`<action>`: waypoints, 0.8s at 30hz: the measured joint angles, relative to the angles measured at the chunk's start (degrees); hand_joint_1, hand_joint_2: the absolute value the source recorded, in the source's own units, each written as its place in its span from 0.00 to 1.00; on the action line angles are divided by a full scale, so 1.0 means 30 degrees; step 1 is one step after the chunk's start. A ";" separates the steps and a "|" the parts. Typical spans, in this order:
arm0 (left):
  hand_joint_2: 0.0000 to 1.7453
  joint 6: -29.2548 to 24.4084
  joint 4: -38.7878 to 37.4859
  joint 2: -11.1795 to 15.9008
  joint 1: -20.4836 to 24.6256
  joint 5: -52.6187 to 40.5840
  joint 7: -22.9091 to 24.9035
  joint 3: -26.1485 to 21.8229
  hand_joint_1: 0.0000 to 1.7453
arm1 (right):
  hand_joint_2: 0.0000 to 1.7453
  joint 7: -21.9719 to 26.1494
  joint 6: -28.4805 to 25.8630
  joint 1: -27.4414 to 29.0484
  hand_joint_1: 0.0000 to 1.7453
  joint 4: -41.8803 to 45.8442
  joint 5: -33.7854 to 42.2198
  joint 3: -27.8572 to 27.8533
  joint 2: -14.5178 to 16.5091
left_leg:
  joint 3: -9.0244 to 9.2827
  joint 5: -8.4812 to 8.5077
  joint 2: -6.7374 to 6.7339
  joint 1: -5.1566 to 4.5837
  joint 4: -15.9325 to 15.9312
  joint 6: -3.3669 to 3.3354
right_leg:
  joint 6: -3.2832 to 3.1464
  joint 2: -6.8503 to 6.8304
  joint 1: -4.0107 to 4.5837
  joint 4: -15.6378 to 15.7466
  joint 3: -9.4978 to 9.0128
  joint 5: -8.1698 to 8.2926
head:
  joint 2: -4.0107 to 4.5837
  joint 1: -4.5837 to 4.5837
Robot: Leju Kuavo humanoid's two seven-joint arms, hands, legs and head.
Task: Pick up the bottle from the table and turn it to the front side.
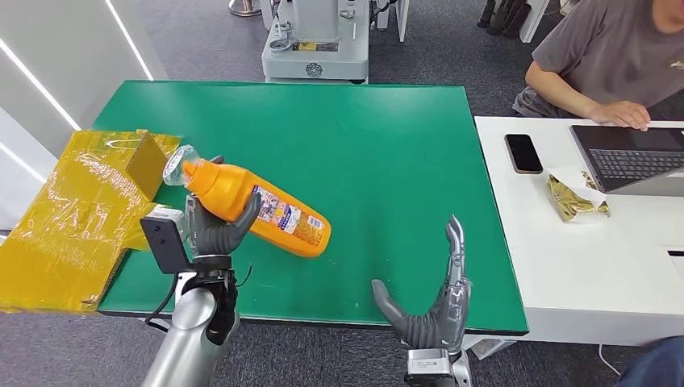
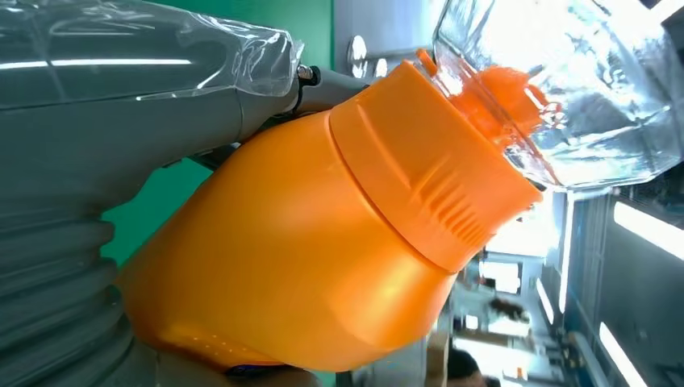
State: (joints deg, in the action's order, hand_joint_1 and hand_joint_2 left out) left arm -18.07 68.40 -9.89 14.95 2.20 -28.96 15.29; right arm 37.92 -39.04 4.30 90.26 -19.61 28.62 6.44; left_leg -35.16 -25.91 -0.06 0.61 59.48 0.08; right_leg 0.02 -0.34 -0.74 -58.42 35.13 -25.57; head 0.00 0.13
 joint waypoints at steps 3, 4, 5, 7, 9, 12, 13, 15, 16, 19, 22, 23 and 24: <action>1.00 -0.1906 0.0728 0.0314 -0.0132 -0.2454 -0.0007 -0.0529 1.00 | 1.00 0.0430 0.0002 0.0571 0.00 0.0276 0.0091 -0.0162 0.0024 | 0.0003 0.0000 -0.0002 0.0003 -0.0006 0.0001 | -0.0001 0.0002 0.0002 -0.0001 0.0000 -0.0001 | 0.0000 0.0002; 1.00 -0.2430 0.0946 0.0455 -0.0156 -0.3126 -0.0007 -0.0737 1.00 | 1.00 0.0528 0.0002 0.0754 0.00 0.0344 0.0124 -0.0198 0.0029 | 0.0004 0.0000 -0.0002 0.0004 -0.0007 0.0001 | -0.0003 0.0001 0.0003 -0.0001 0.0001 -0.0002 | 0.0000 0.0002; 1.00 -0.2747 0.1123 0.0601 -0.0173 -0.3518 -0.0005 -0.0932 1.00 | 1.00 0.0588 0.0002 0.0907 0.00 0.0404 0.0142 -0.0224 0.0036 | 0.0005 0.0000 -0.0001 0.0004 -0.0009 0.0001 | -0.0006 -0.0001 0.0003 -0.0001 0.0001 -0.0004 | 0.0000 0.0000; 1.00 -0.2913 0.1400 0.0811 -0.0220 -0.3754 -0.0002 -0.1222 1.00 | 1.00 0.0618 0.0002 0.1098 0.00 0.0503 0.0139 -0.0257 0.0049 | 0.0004 0.0001 0.0003 0.0005 -0.0012 0.0002 | -0.0009 -0.0007 0.0005 -0.0001 0.0001 -0.0008 | 0.0000 0.0000; 1.00 -0.2953 0.1592 0.0929 -0.0264 -0.3814 -0.0002 -0.1388 1.00 | 1.00 0.0623 0.0002 0.1196 0.00 0.0559 0.0139 -0.0286 0.0055 | 0.0004 0.0001 0.0002 0.0004 -0.0014 0.0002 | -0.0009 -0.0006 0.0004 -0.0001 0.0000 -0.0008 | 0.0000 0.0000; 1.00 -0.3411 0.1702 0.1061 -0.0280 -0.4478 0.0111 -0.1493 1.00 | 1.00 0.0627 0.0002 0.1305 0.00 0.0621 0.0139 -0.0317 0.0060 | 0.0003 0.0001 0.0000 0.0003 -0.0014 0.0002 | -0.0009 -0.0003 0.0002 0.0000 -0.0001 -0.0007 | 0.0000 0.0002; 1.00 -0.3839 0.1707 0.1175 -0.0271 -0.5126 0.0291 -0.1519 1.00 | 1.00 0.0627 0.0002 0.1327 0.00 0.0635 0.0142 -0.0322 0.0062 | 0.0003 0.0001 -0.0001 0.0002 -0.0014 0.0002 | -0.0009 -0.0003 0.0002 0.0000 -0.0001 -0.0007 | 0.0000 0.0004; 1.00 -0.4914 0.1664 0.1646 -0.0177 -0.6831 0.0792 -0.1663 1.00 | 1.00 0.0627 0.0002 0.1363 0.00 0.0639 0.0237 -0.0330 0.0062 | 0.0005 0.0001 -0.0008 0.0003 -0.0014 0.0002 | -0.0010 0.0004 0.0003 0.0000 0.0001 -0.0006 | 0.0000 0.0005; 1.00 -0.5466 0.1590 0.2022 -0.0053 -0.7773 0.1021 -0.1806 1.00 | 1.00 0.0625 0.0002 0.1375 0.00 0.0630 0.0348 -0.0335 0.0062 | 0.0006 0.0004 -0.0015 0.0004 -0.0014 0.0006 | -0.0011 0.0011 0.0004 -0.0001 0.0004 -0.0005 | 0.0000 0.0005; 1.00 -0.6798 0.0924 0.3332 0.0741 -1.1317 0.1506 -0.2509 1.00 | 1.00 0.0623 0.0002 0.1371 0.00 0.0546 0.0727 -0.0362 0.0062 | 0.0012 0.0023 -0.0020 0.0013 -0.0018 0.0036 | -0.0015 0.0018 0.0010 -0.0011 0.0010 -0.0004 | 0.0000 0.0000; 1.00 -0.7058 -0.0199 0.4618 0.1774 -1.4677 0.2487 -0.3197 1.00 | 1.00 0.0621 0.0002 0.1371 0.00 0.0428 0.0902 -0.0388 0.0062 | 0.0020 0.0041 -0.0016 0.0017 -0.0026 0.0063 | -0.0021 0.0016 0.0013 -0.0028 0.0019 -0.0002 | 0.0000 -0.0002; 1.00 -0.6959 -0.0649 0.5025 0.2123 -1.5383 0.2936 -0.3284 1.00 | 1.00 0.0619 0.0002 0.1373 0.00 0.0388 0.0922 -0.0393 0.0062 | 0.0019 0.0044 -0.0016 0.0020 -0.0026 0.0067 | -0.0024 0.0017 0.0016 -0.0032 0.0021 -0.0001 | 0.0000 0.0000; 1.00 -0.6841 -0.1140 0.5403 0.2488 -1.6040 0.3436 -0.3313 1.00 | 1.00 0.0618 0.0002 0.1372 0.00 0.0342 0.0947 -0.0391 0.0062 | 0.0018 0.0046 -0.0015 0.0023 -0.0027 0.0071 | -0.0028 0.0017 0.0018 -0.0034 0.0023 0.0001 | 0.0000 0.0004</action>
State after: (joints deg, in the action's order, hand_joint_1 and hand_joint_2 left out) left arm -38.59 64.99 6.32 22.41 -45.92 -18.65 5.35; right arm 39.77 -39.04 8.42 91.29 -16.76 27.44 6.62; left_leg -35.10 -25.77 -0.11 0.68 59.40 0.30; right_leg -0.06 -0.29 -0.69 -58.52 35.20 -25.57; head 0.00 0.14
